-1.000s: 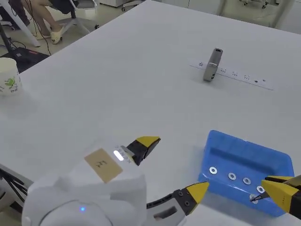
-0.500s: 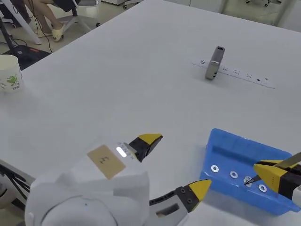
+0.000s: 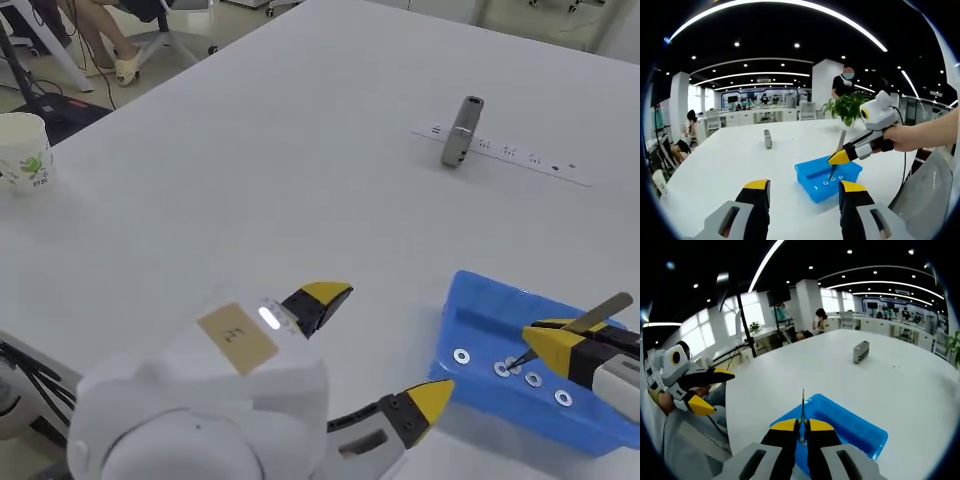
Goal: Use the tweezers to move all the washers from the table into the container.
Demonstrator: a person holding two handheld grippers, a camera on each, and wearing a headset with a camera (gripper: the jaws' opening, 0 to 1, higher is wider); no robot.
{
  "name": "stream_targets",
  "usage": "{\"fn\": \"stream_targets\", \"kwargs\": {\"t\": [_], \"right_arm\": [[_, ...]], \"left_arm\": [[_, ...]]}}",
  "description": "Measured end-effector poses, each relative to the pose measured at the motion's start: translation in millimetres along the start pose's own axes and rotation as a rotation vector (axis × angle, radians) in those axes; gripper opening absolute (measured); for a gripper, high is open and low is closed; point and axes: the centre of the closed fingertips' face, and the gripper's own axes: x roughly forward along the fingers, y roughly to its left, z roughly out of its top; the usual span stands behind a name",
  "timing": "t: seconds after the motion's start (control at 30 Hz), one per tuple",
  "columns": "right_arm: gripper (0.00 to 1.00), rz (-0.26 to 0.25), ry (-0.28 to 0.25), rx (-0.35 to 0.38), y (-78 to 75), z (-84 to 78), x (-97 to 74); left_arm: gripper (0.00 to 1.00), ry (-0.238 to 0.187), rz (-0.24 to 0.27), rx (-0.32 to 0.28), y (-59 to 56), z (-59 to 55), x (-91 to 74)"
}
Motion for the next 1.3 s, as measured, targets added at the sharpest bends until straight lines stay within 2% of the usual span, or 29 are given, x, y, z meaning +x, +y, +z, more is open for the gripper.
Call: {"fn": "stream_targets", "kwargs": {"t": [0.6, 0.8, 0.87, 1.03, 1.3], "right_arm": [[0.03, 0.012, 0.066, -0.011, -12.6, -15.9, 28.8], [0.03, 0.022, 0.076, -0.012, -12.4, -18.4, 35.7], [0.03, 0.027, 0.077, -0.012, -11.5, -18.8, 37.5], [0.03, 0.028, 0.097, -0.034, -9.4, -23.2, 40.6], [0.04, 0.056, 0.089, -0.064, -6.5, -21.1, 42.2]], "left_arm": [[0.53, 0.009, -0.004, 0.005, -0.6, -1.5, 0.4], [0.53, 0.003, -0.005, 0.002, -0.6, -0.5, 0.4], [0.54, -0.014, -0.01, -0.006, -1.4, 2.6, 0.0], [0.53, -0.011, -0.012, -0.012, -1.4, 1.8, 0.4], [0.53, -0.004, -0.028, -0.015, -3.8, 0.6, 1.4]]}}
